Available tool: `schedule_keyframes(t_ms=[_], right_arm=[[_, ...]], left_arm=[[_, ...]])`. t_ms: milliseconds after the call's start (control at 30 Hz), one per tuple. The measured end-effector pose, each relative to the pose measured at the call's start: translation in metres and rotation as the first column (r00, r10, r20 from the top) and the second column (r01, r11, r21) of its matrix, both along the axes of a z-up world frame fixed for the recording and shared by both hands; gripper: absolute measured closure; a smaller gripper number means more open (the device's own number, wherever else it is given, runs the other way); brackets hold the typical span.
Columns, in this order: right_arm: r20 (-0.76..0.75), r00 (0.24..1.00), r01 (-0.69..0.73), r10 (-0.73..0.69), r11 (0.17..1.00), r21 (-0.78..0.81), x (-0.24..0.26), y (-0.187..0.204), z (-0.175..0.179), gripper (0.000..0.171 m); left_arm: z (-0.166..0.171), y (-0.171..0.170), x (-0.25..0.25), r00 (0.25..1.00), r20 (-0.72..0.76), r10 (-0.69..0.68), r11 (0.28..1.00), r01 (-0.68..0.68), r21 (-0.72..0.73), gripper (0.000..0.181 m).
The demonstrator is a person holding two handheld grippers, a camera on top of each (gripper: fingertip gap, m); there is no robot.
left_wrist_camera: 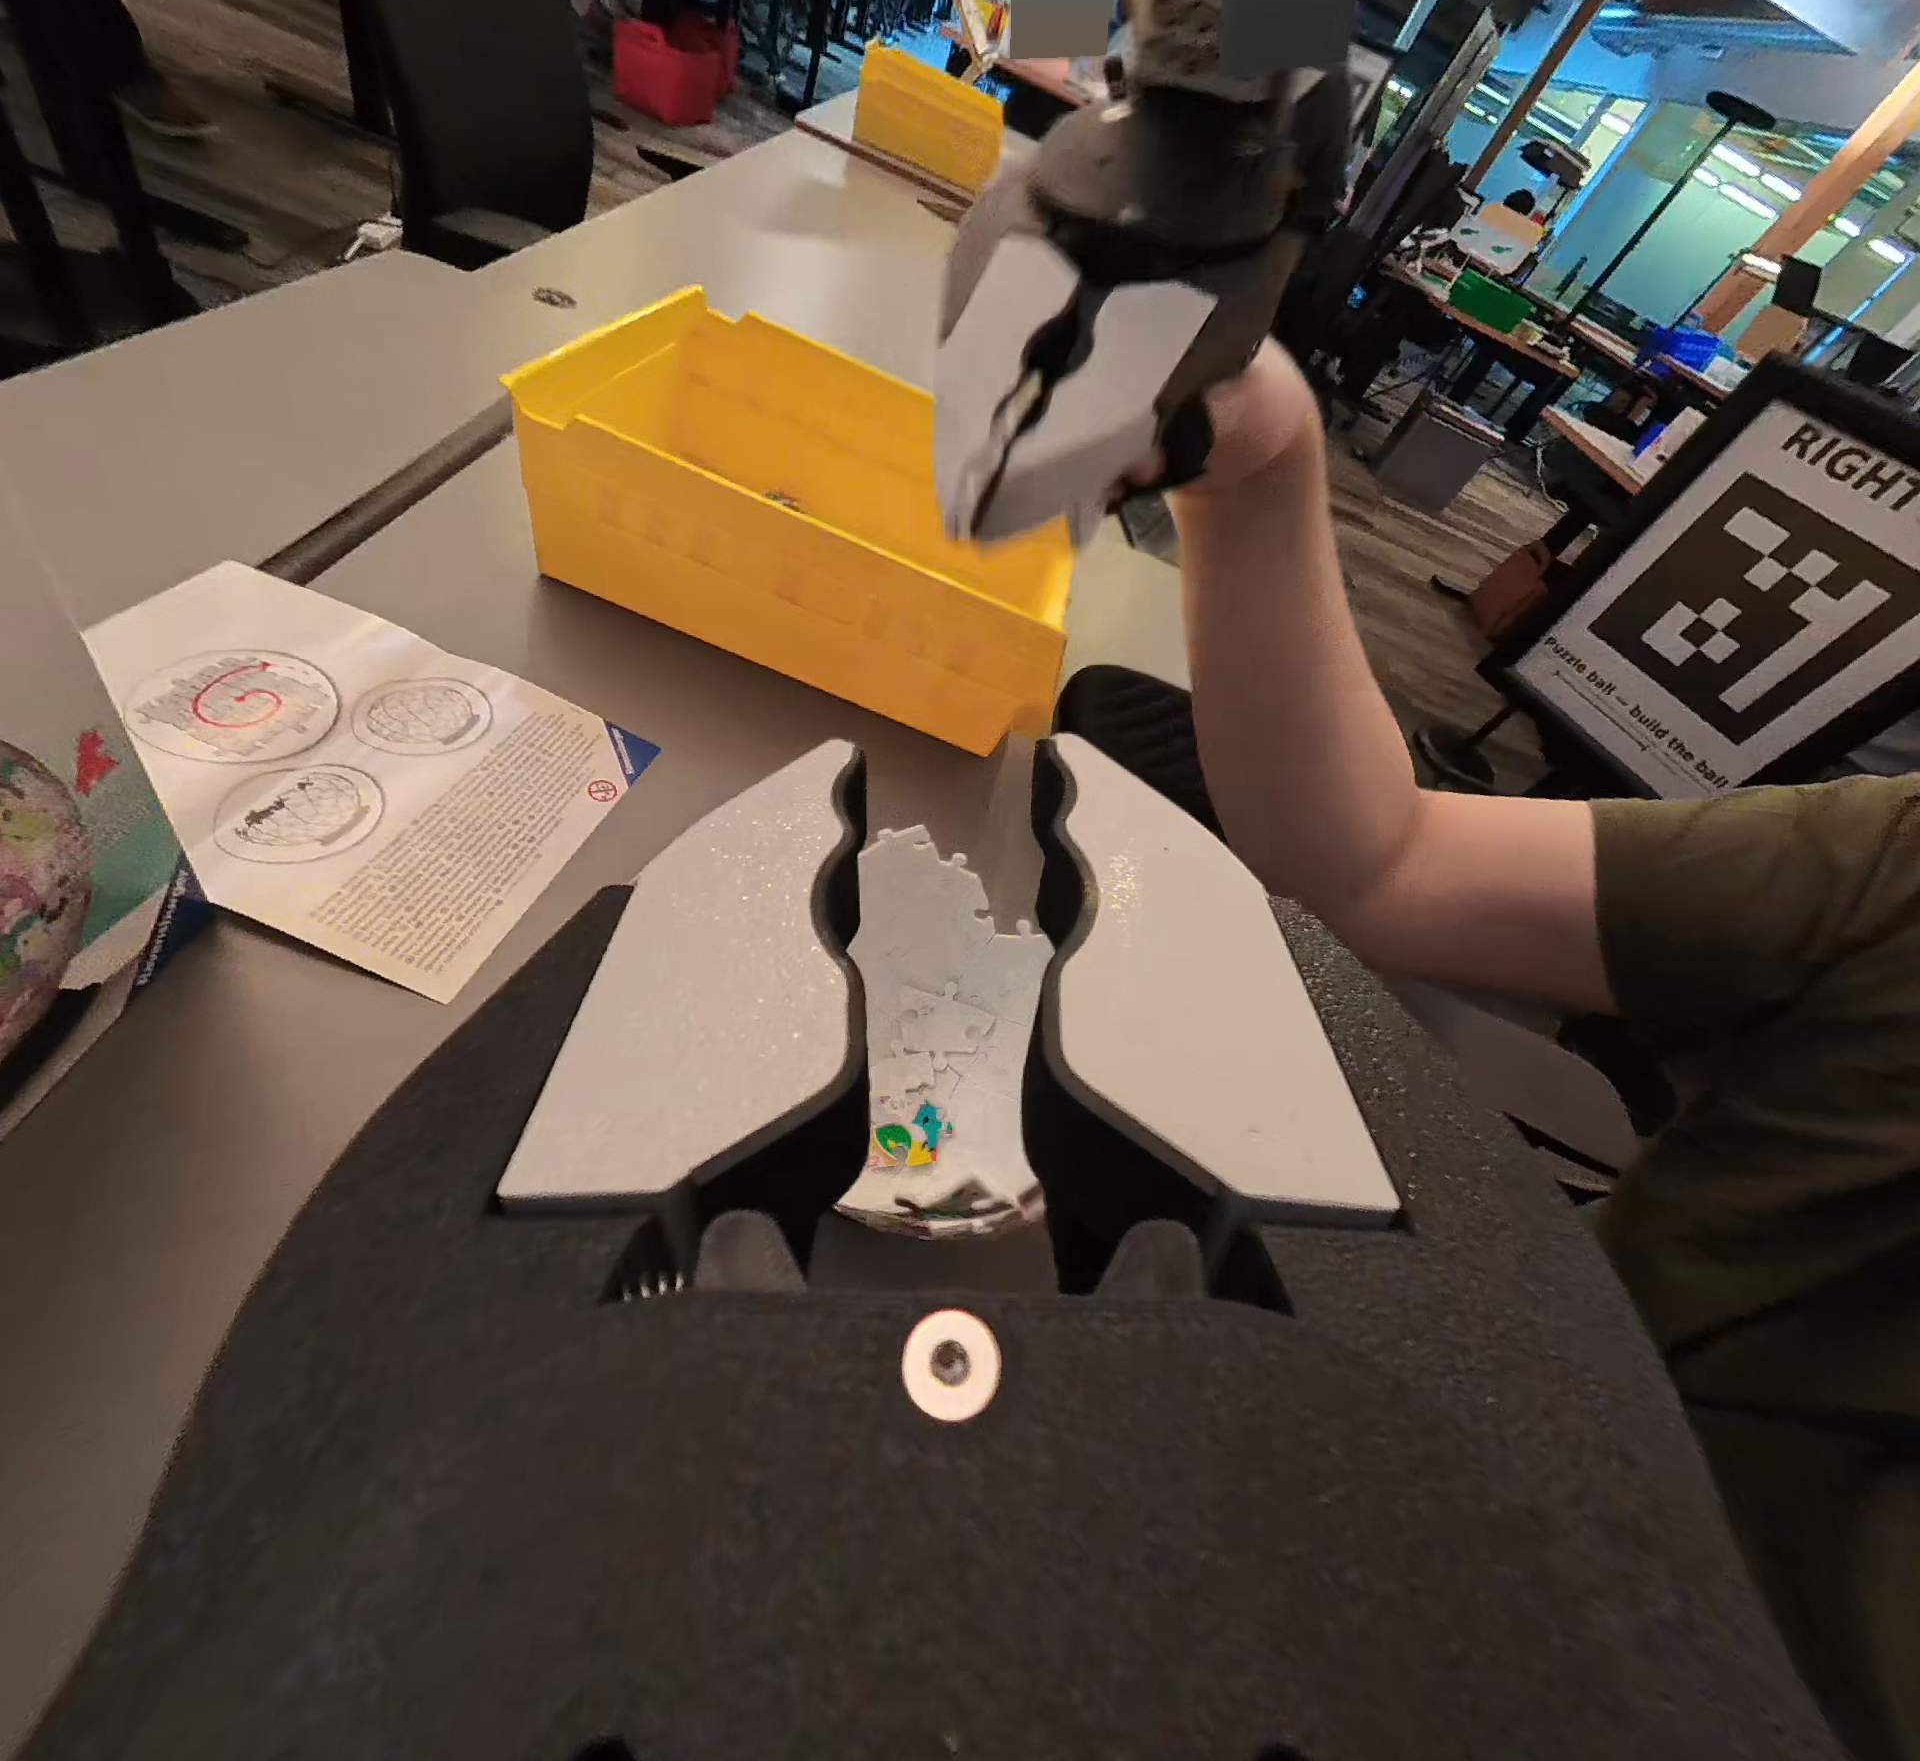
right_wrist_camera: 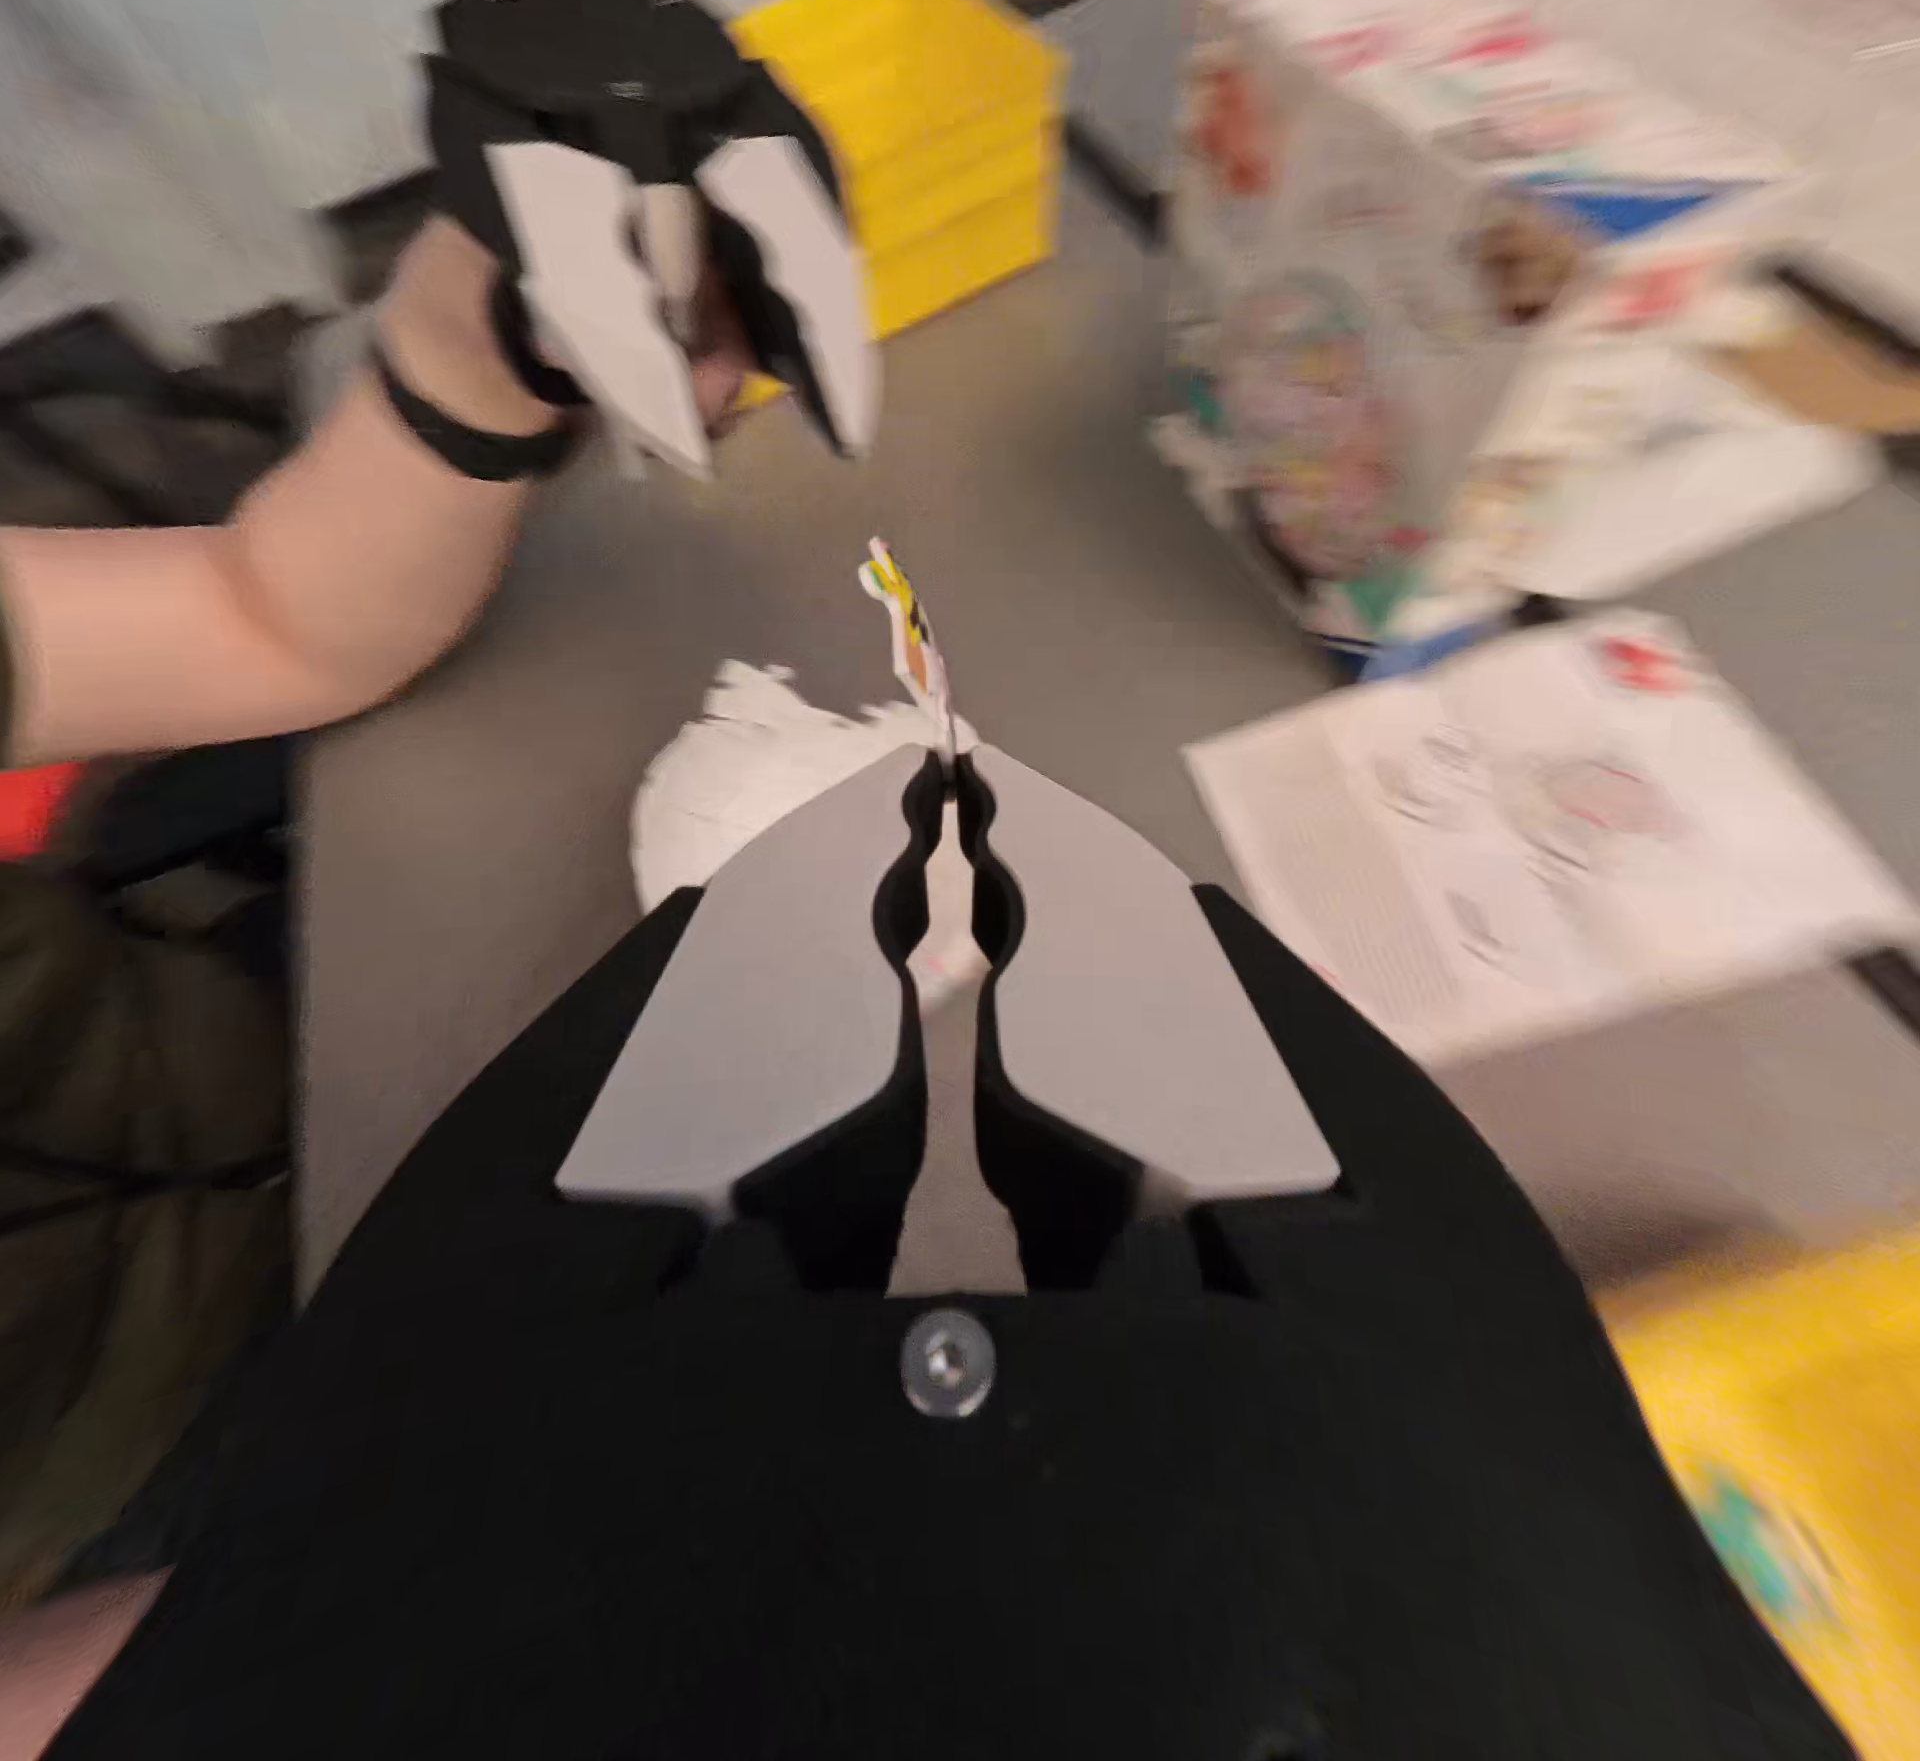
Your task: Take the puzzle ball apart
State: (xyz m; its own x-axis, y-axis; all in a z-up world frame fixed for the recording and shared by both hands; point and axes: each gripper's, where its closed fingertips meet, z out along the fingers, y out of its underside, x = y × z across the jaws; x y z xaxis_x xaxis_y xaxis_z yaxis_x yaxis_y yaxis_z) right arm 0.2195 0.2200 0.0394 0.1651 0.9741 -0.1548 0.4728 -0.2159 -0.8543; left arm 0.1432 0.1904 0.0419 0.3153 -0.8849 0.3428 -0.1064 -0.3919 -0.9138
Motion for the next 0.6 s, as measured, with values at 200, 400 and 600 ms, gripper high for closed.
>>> schedule_keyframes(t_ms=[200,400,600], right_arm=[[0.234,0.806,0.574,-0.543,0.814,-0.089,0.173,0.043,-0.047,0.168],[0.518,0.722,0.657,-0.459,0.69,-0.305,0.222,0.051,-0.158,0.168],[0.529,0.695,0.697,-0.488,0.639,-0.326,0.232,0.057,-0.17,0.149]], left_arm=[[0.0,-0.009,-0.003,0.998,-0.069,-0.008,1.0,0.008,0.004,0.154],[-0.02,-0.015,0.003,0.98,-0.197,-0.026,1.0,0.025,-0.008,0.155],[-0.038,-0.009,-0.004,0.951,-0.308,0.01,1.0,-0.008,0.009,0.156]])
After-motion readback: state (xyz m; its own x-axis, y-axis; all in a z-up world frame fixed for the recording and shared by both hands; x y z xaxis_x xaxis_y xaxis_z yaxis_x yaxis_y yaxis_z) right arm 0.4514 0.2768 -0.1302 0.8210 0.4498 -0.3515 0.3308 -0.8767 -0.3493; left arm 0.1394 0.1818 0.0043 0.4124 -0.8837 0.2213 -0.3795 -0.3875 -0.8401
